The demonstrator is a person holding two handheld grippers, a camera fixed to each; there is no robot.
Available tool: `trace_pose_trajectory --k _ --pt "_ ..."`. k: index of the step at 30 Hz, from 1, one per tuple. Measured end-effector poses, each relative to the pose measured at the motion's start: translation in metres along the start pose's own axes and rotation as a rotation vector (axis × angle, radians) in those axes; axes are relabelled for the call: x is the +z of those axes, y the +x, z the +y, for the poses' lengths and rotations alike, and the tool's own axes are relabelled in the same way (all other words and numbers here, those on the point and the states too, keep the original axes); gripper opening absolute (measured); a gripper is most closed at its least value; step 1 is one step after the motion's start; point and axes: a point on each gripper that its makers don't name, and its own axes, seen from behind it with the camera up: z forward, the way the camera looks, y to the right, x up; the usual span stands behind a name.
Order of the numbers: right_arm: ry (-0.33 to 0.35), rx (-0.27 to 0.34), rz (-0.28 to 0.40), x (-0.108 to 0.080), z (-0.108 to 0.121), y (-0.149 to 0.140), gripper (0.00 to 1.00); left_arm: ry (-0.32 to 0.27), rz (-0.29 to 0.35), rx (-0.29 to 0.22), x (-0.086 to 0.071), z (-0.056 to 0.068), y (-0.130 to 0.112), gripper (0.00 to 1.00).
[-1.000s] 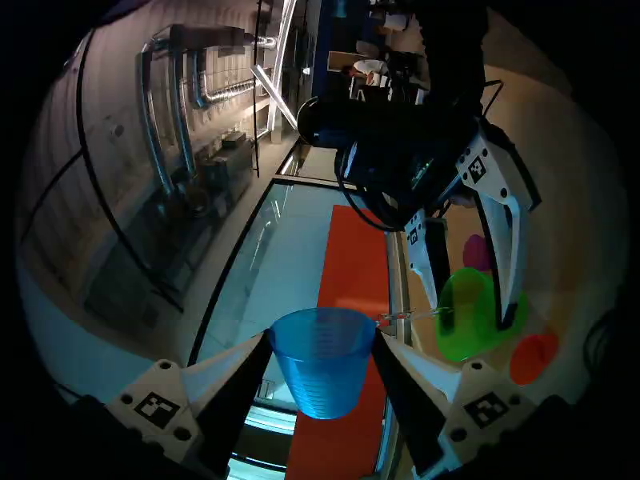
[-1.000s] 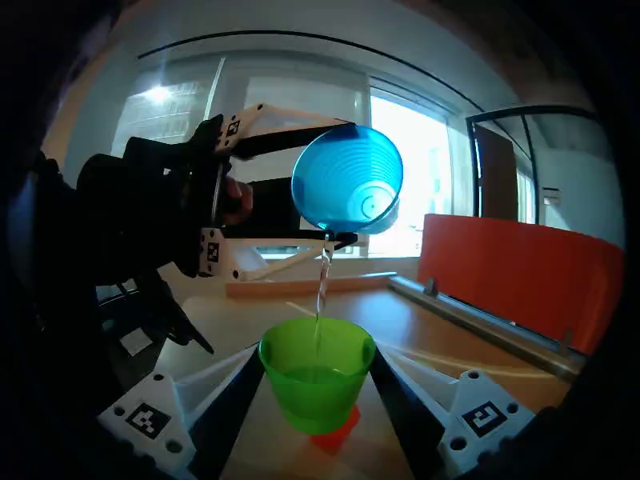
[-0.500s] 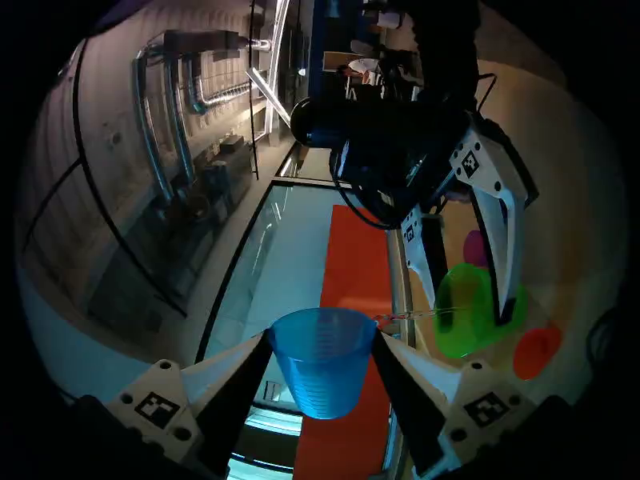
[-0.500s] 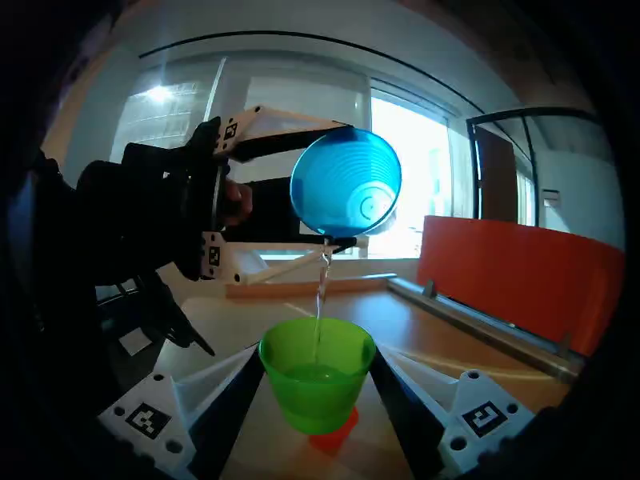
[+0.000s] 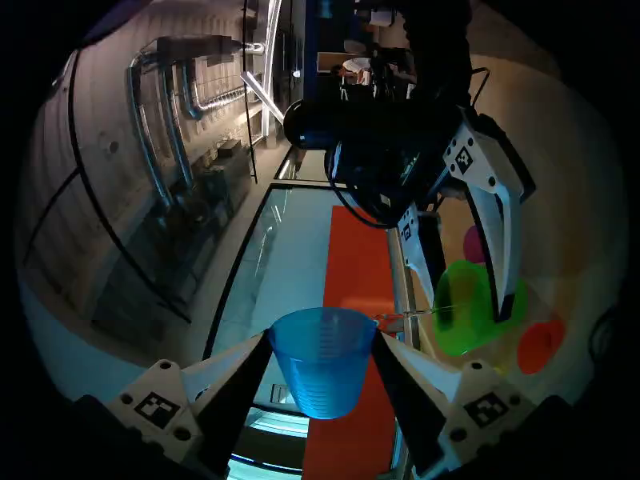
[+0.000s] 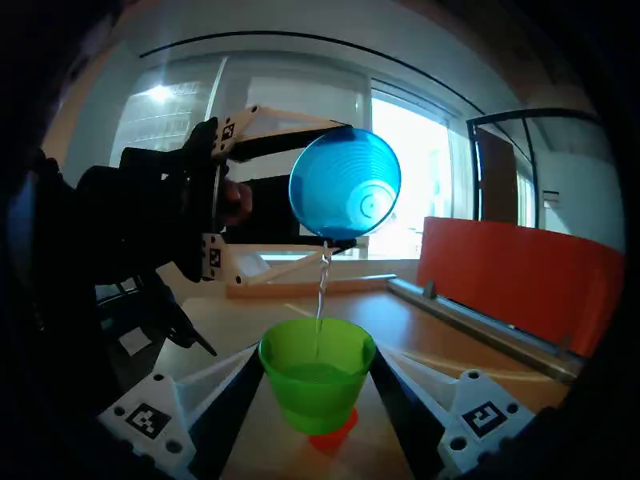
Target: Pour water
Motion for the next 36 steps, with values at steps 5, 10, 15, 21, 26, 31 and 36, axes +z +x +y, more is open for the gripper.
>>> trace_pose_trajectory --k 5,10,15,21,26,31,36 --pt "-0.002 0.0 0.0 -0.0002 0.0007 -0.0006 0.91 0.006 0.005 0.009 -0.0001 -0.0022 0.0022 0.87" --pt "-0.002 0.0 0.0 -0.0006 0.001 -0.0008 0.91 0.005 0.006 0.018 -0.0017 -0.002 0.0031 0.87" --pt "-0.002 0.0 0.001 -0.0006 0.0011 -0.0002 0.91 0.001 0.006 0.028 -0.0026 -0.0009 0.0042 0.87" --pt "-0.001 -0.002 0.0 -0.0008 0.0006 0.0 0.91 0.0 0.007 0.047 -0.004 0.0007 0.0058 0.87" --pt "-0.002 -0.002 0.001 -0.0005 0.0005 0.0007 0.91 0.001 0.008 0.057 -0.0037 0.0013 0.0069 0.87" --pt "-0.002 -0.003 0.001 -0.0014 0.0006 0.0005 0.91 0.001 0.009 0.062 -0.0027 -0.0001 0.0071 0.87" --pt "-0.003 -0.002 0.002 -0.0019 0.0009 0.0006 0.91 0.0 0.011 0.072 -0.001 -0.0008 0.0073 0.87"
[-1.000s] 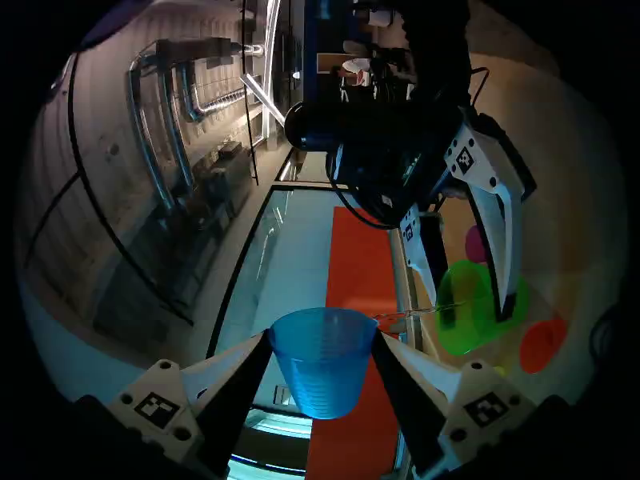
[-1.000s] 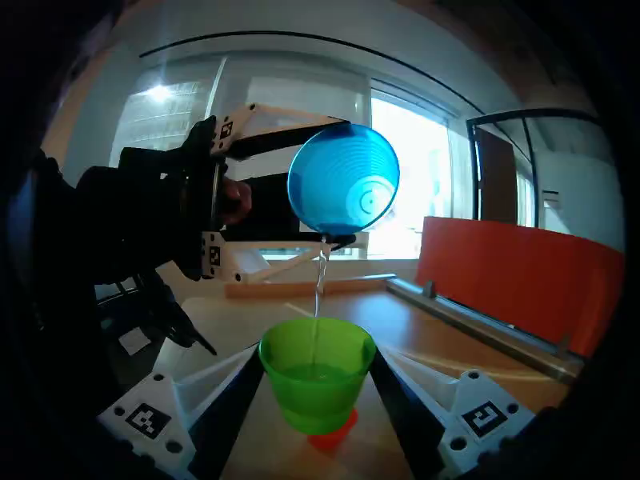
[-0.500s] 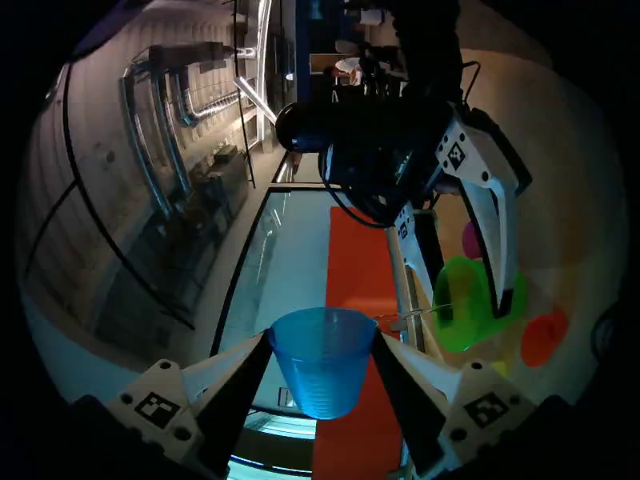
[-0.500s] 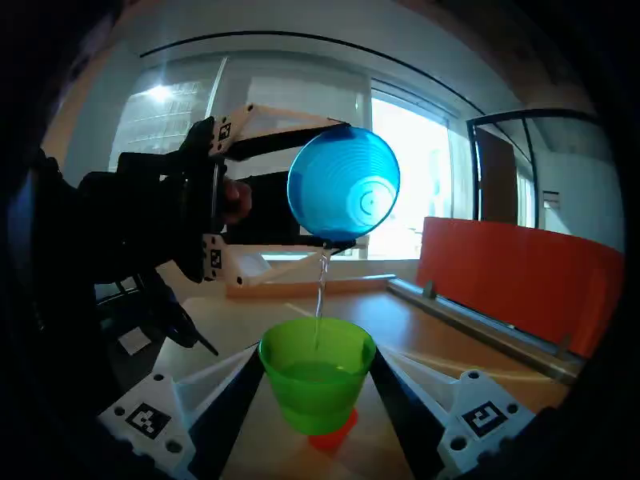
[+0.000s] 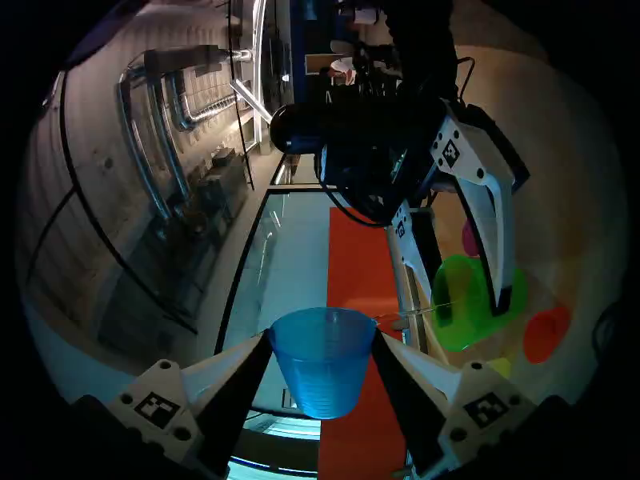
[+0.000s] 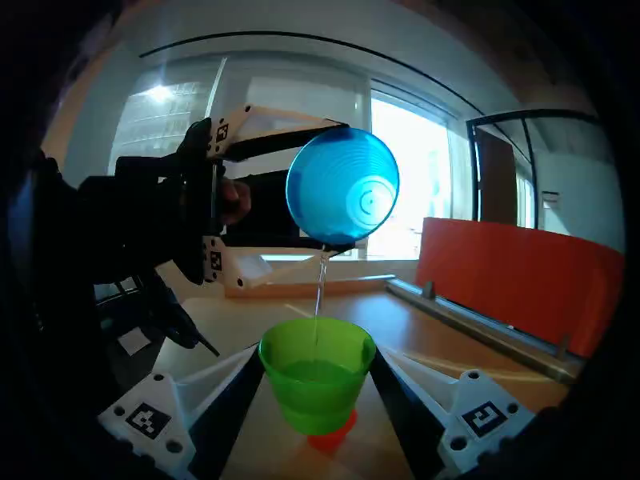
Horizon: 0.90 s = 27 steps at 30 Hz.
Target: Pour water
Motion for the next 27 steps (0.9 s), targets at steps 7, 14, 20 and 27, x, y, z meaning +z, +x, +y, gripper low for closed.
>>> trace_pose_trajectory --k 7,14,20,27 --pt "0.002 -0.001 0.002 0.0 -0.0002 -0.0005 0.91 -0.001 0.001 0.004 0.0007 0.0 0.0008 0.87" --pt "0.002 -0.002 -0.001 -0.0002 -0.0007 -0.0008 0.91 -0.003 0.0 0.01 0.0009 0.002 -0.0008 0.87" --pt "0.0 -0.001 0.0 0.0003 -0.0007 0.0003 0.91 -0.004 -0.001 0.013 0.0013 0.0029 -0.0017 0.87" --pt "0.001 -0.003 0.0 0.0006 -0.0015 0.0011 0.91 -0.006 -0.004 0.001 0.0015 0.0046 -0.0028 0.87"
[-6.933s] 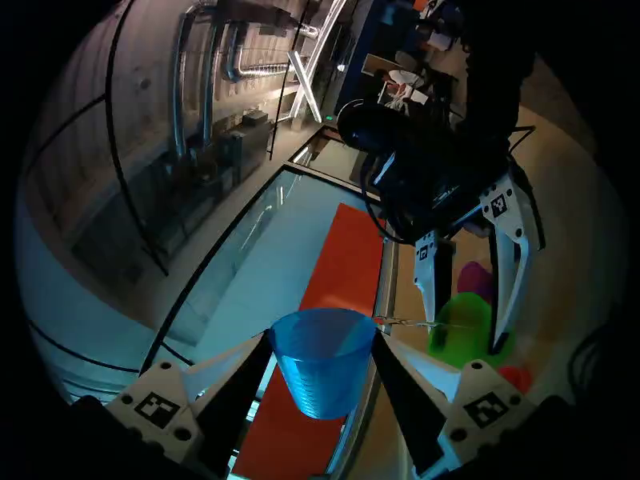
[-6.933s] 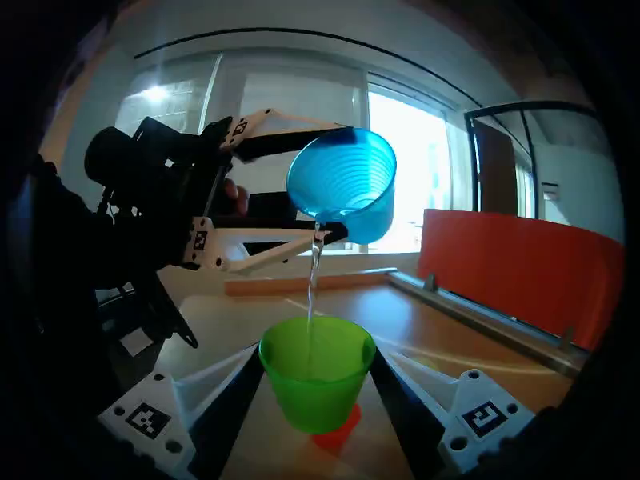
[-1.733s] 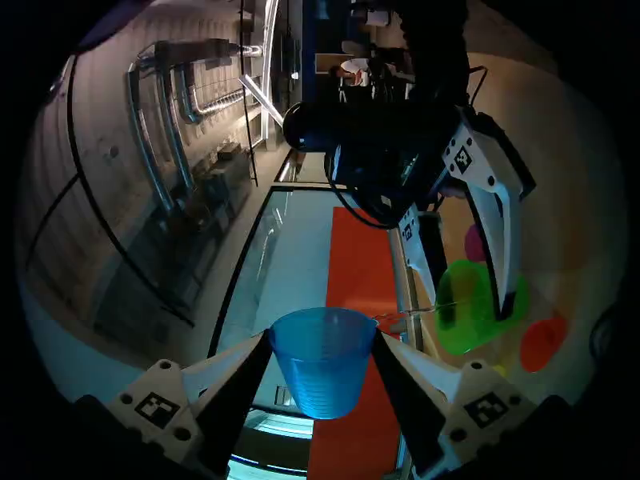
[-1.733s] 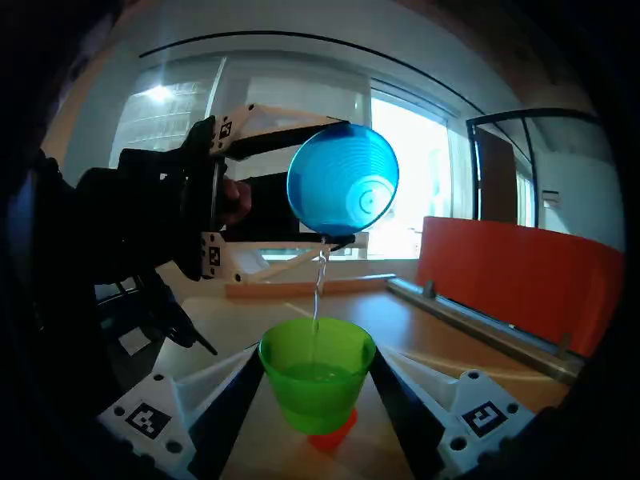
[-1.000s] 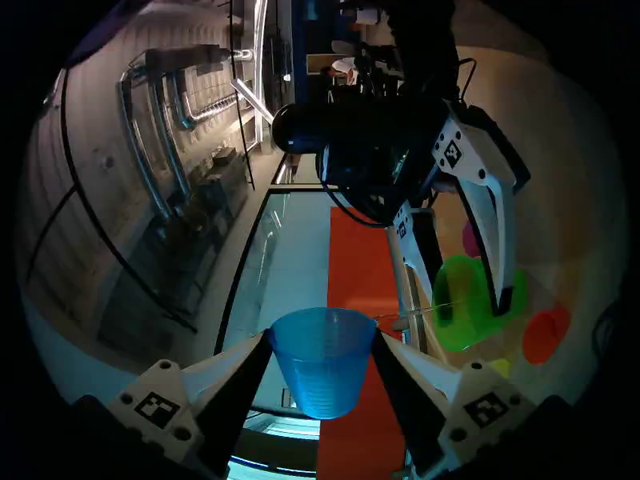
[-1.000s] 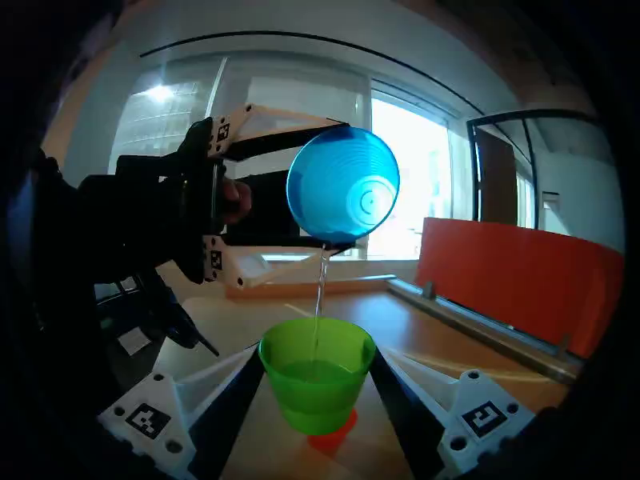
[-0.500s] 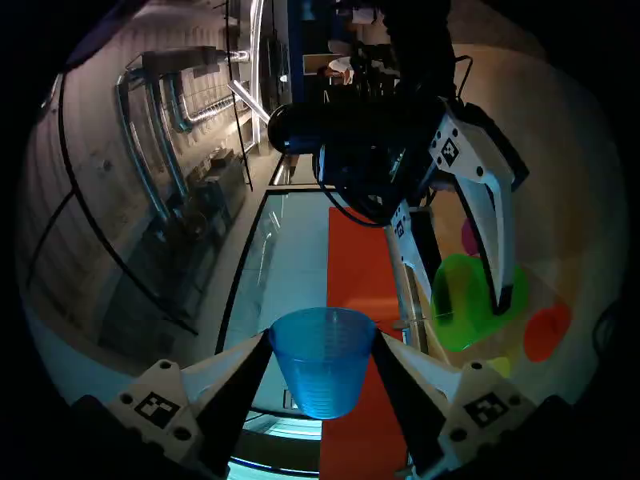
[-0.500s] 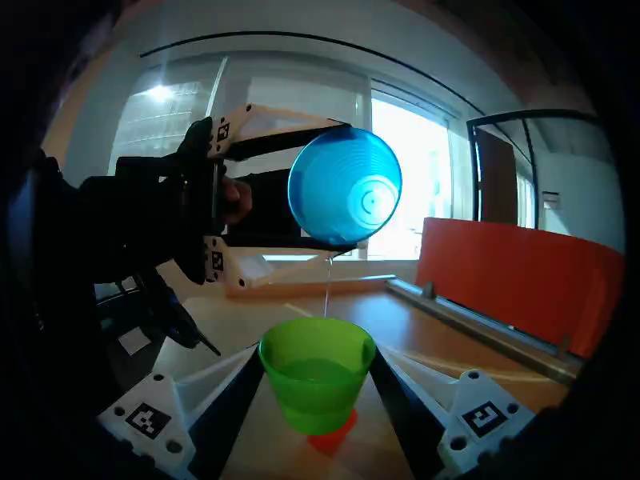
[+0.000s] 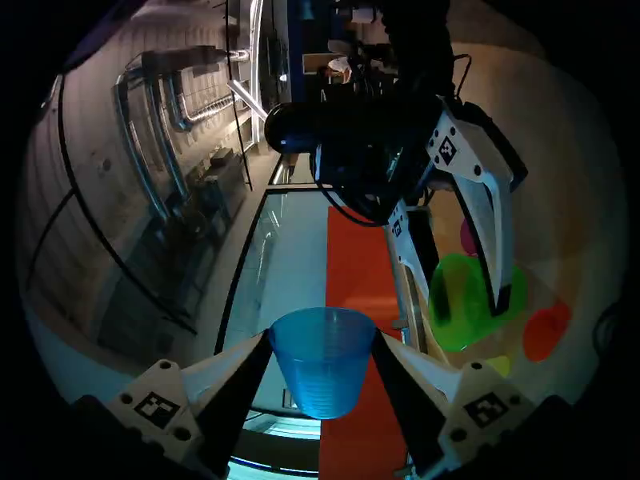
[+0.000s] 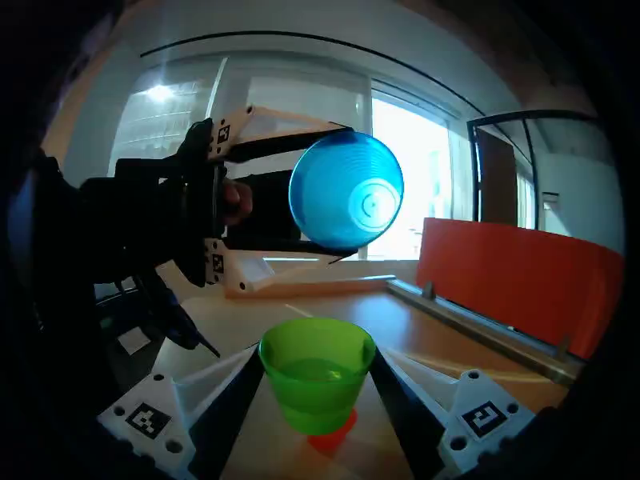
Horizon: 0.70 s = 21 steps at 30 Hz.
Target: Pour water
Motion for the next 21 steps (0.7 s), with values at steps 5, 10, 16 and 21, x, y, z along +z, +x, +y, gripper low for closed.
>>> trace_pose_trajectory --k 5,10,16,21 --pt "-0.001 0.001 0.001 0.0 0.0 0.0 0.91 0.007 -0.013 -0.04 0.0 0.0 -0.004 0.87" --pt "-0.007 0.0 0.002 -0.001 0.002 0.0 0.91 0.014 -0.029 -0.103 -0.001 -0.001 -0.011 0.87" --pt "-0.012 -0.002 0.005 -0.001 0.002 0.002 0.91 0.014 -0.055 -0.2 -0.001 0.003 -0.02 0.87" --pt "-0.013 -0.005 0.006 -0.002 0.002 0.003 0.91 0.013 -0.07 -0.29 -0.002 0.007 -0.026 0.87"
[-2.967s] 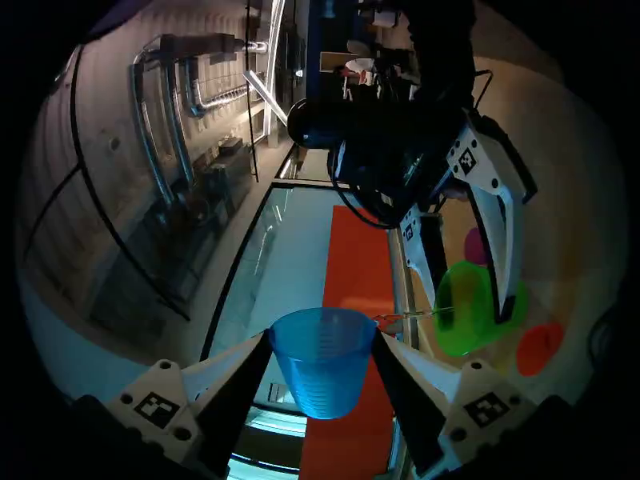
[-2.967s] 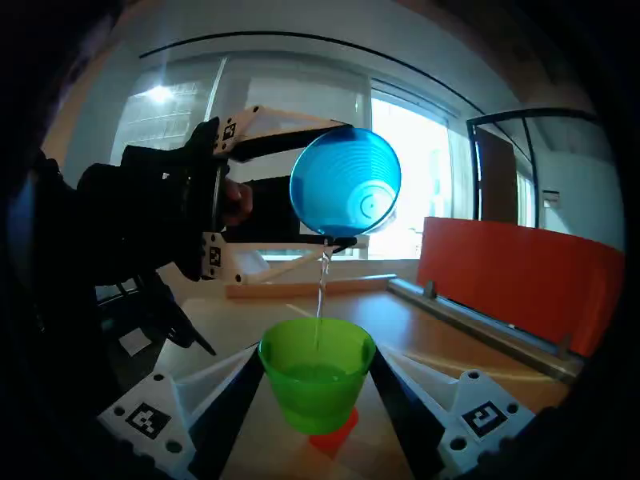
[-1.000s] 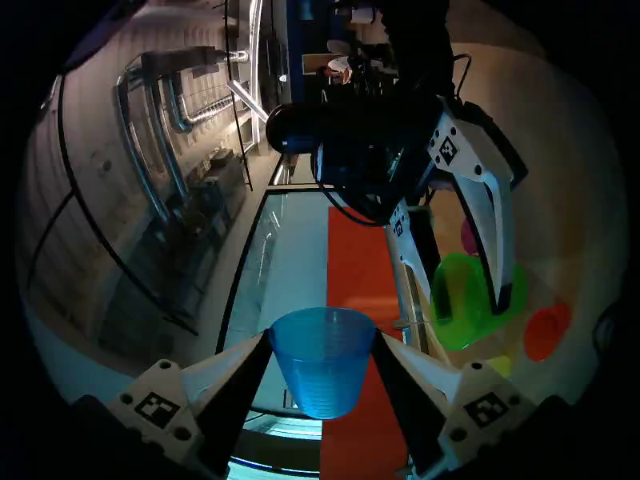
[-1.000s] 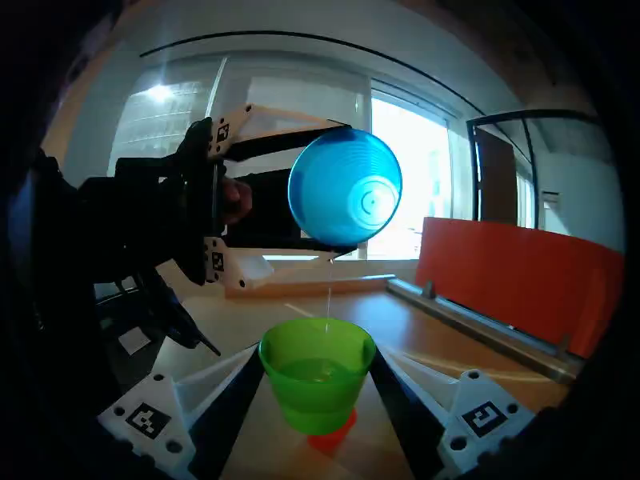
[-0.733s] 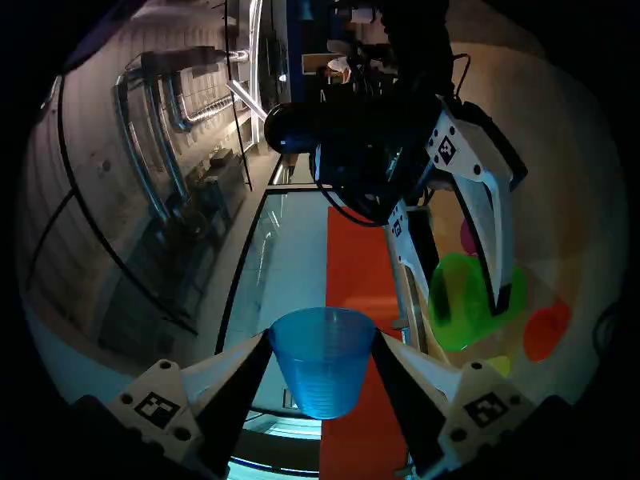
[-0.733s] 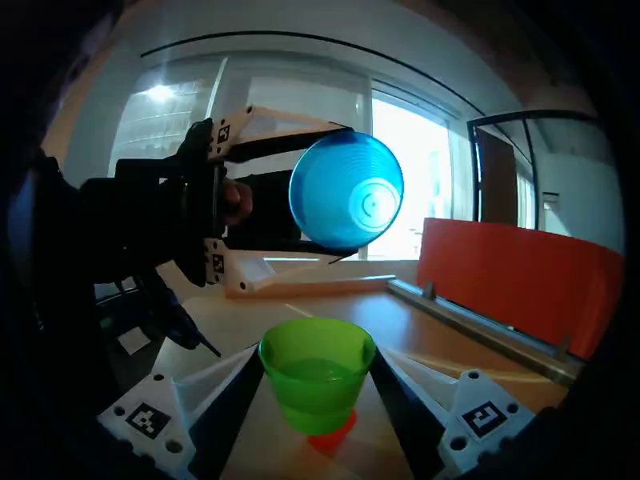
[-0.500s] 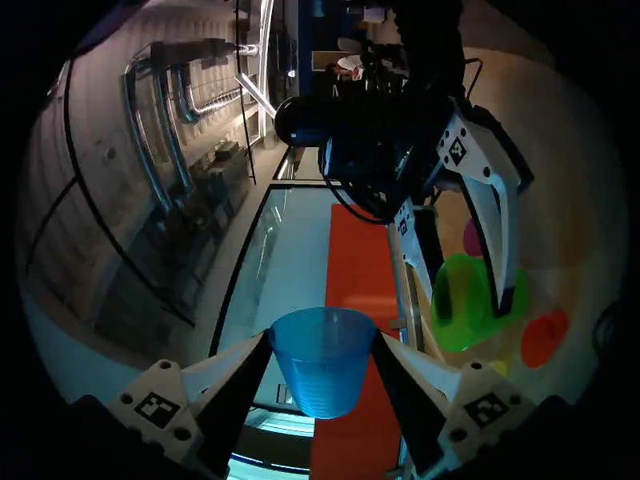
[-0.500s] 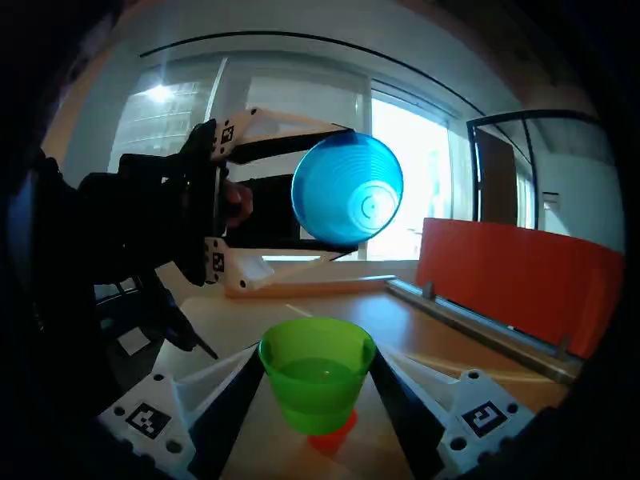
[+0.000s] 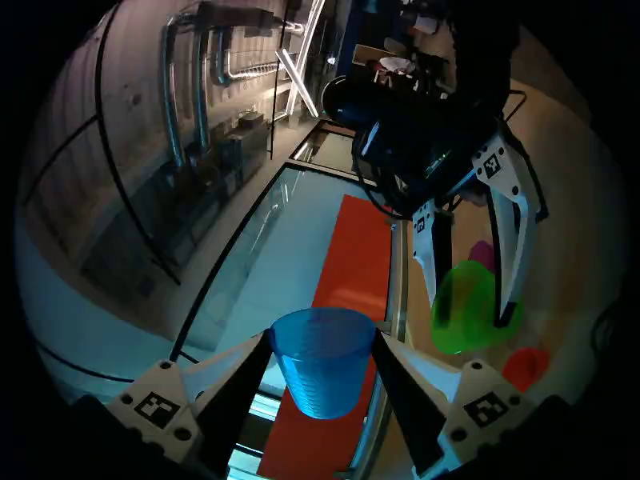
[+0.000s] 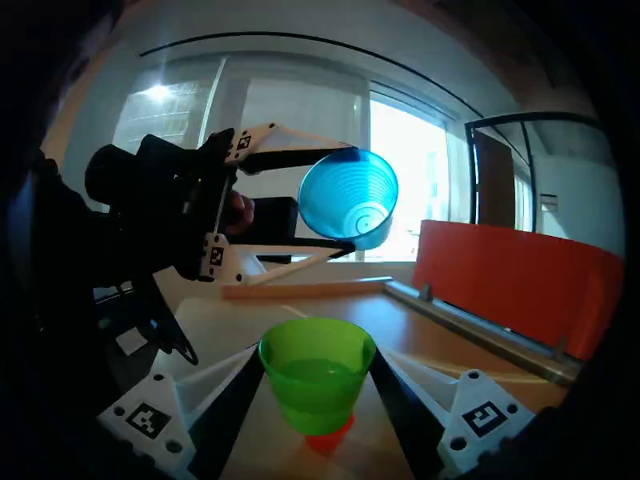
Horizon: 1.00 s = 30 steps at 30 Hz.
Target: Pour water
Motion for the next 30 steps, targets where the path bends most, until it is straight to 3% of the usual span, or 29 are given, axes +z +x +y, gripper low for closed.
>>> trace_pose_trajectory --k 5,15,30 --pt "-0.002 -0.002 0.003 -0.001 0.001 0.001 0.91 0.005 -0.013 -0.083 0.001 -0.002 -0.006 0.87" --pt "-0.007 -0.008 0.005 -0.004 0.0 0.003 0.91 0.008 -0.027 -0.204 -0.002 -0.001 -0.012 0.87" --pt "-0.014 -0.015 0.011 -0.007 -0.002 0.008 0.91 0.029 -0.054 -0.452 -0.009 -0.006 -0.02 0.87"
